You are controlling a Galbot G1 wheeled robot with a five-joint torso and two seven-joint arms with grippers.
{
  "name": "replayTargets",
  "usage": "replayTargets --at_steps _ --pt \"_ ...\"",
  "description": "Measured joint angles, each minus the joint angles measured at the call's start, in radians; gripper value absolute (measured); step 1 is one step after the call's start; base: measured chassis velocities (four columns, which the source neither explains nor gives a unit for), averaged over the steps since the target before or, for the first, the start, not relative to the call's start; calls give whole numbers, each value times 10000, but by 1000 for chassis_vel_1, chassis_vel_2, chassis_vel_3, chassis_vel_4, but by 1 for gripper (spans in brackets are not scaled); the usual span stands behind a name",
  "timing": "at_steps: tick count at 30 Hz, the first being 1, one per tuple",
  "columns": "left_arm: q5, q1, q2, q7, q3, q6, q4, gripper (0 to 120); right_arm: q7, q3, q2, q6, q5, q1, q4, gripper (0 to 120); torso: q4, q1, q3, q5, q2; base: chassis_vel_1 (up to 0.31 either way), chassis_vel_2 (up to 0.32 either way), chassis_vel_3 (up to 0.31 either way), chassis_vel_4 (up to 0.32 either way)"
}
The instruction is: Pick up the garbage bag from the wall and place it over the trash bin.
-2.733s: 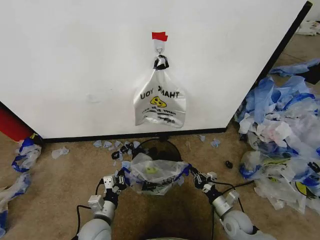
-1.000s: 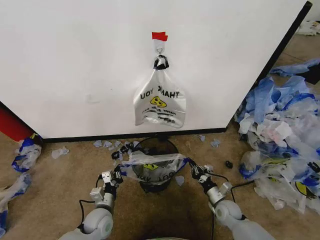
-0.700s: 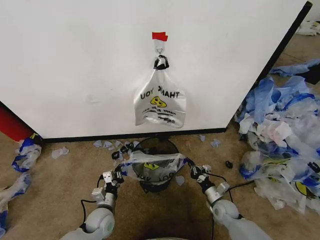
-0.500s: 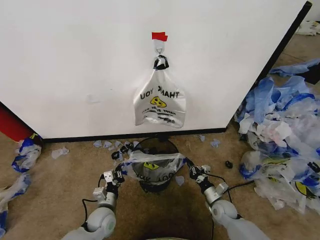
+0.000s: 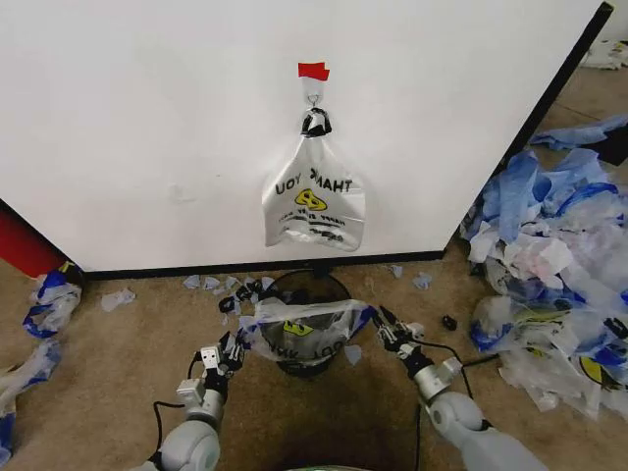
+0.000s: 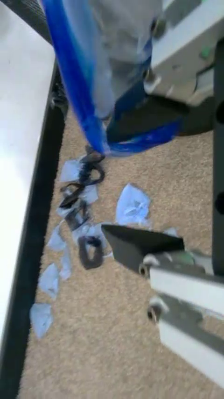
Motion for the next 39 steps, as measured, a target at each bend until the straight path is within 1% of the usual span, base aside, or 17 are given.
replayTargets --at_steps 5,6,7,9,11,13,17,20,23,25,27,30,32,33,34,38,39 --pt "322 386 177 -35 -362 4 -374 80 -106 162 -304 16 -14 -244 239 74 1 0 0 1 0 0 0 0 0" --pt "322 386 177 -35 -362 4 -374 80 -106 162 -304 16 -14 -244 239 74 1 0 0 1 0 0 0 0 0" --pt "349 492 211 -35 -425 11 -482 84 -178 173 -384 16 -14 -296 280 77 1 0 0 0 0 0 0 0 0" --pt "435 732 307 -32 -542 19 -692 93 -496 182 -571 14 -4 -392 328 87 0 0 -1 0 0 0 0 0 0" --pt "556 969 418 -6 -687 19 -870 98 -869 249 -758 27 97 -486 397 94 2 0 0 1 0 0 0 0 0" --pt "643 1255 543 18 -858 -8 -1130 100 -1227 414 -968 20 398 -638 598 98 1 0 -1 1 0 0 0 0 0" --pt "806 1582 680 29 -967 -84 -1465 100 -1744 881 -1264 -24 684 -977 917 100 4 0 -1 0 0 0 0 0 0" --pt "1260 1831 742 95 -986 -276 -1657 100 -2039 1335 -1544 -26 723 -1283 1130 100 -6 -1 -2 -4 1 0 0 0 0" --pt "1620 2121 652 136 -1092 -481 -1812 100 -2583 1682 -1767 -78 894 -1423 1286 100 4 0 -1 0 0 0 0 0 0" --pt "1675 2227 638 137 -1153 -514 -1917 100 -2800 1796 -1832 -117 1024 -1455 1348 100 2 0 -2 -4 0 0 0 0 0" --pt "1764 2488 649 150 -1227 -575 -2107 100 -3153 1986 -1978 -258 1285 -1519 1452 100 0 -1 -2 2 0 0 0 0 0" --pt "1632 2907 839 746 -1265 -566 -2522 100 -3636 2404 -2182 -422 1539 -1721 1644 100 8 -1 -1 1 0 0 0 0 0" --pt "1577 2922 858 824 -1258 -559 -2591 100 -3671 2460 -2199 -429 1553 -1763 1676 100 7 -1 -1 1 0 0 0 0 0" --pt "1499 2952 888 1027 -1247 -543 -2721 100 -3730 2574 -2244 -446 1587 -1854 1765 100 -4 -1 -1 -3 0 0 0 0 0" --pt "1532 2971 890 1162 -1220 -568 -2751 100 -3738 2613 -2270 -460 1614 -1878 1831 100 -7 -1 -1 -1 1 0 0 0 0" --pt "1837 3039 827 1448 -1148 -771 -2741 100 -3722 2619 -2283 -507 1622 -1816 1951 100 6 -1 -1 -3 0 0 0 0 0" --pt "1867 3045 823 1526 -1148 -792 -2739 100 -3706 2614 -2289 -507 1622 -1804 1962 100 5 -1 -1 -3 0 0 0 0 0"
